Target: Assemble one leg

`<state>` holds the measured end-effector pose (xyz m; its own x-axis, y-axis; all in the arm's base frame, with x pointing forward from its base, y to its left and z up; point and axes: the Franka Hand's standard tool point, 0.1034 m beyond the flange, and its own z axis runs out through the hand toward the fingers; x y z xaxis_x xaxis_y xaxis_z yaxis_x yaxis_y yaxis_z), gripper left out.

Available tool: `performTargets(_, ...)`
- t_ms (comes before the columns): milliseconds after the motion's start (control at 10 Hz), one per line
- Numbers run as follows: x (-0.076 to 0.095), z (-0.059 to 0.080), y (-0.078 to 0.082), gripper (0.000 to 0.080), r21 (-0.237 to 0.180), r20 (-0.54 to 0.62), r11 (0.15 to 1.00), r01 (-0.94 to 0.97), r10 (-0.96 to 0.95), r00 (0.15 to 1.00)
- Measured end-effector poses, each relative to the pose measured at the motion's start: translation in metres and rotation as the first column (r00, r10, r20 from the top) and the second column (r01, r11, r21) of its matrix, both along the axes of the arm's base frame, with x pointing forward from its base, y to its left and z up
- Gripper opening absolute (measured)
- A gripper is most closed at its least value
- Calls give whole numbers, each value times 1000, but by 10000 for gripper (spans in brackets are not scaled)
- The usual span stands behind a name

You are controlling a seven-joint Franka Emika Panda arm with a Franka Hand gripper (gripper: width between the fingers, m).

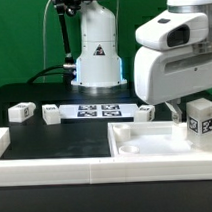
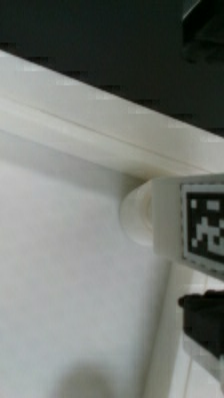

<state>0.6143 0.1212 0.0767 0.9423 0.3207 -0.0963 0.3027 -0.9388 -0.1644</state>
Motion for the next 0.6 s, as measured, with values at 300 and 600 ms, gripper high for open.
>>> performTargets(300,2,0,0,649,1,3,1000,2,-2,1000)
performTargets(600,8,5,0,649,3,15,1000,3,-3,1000)
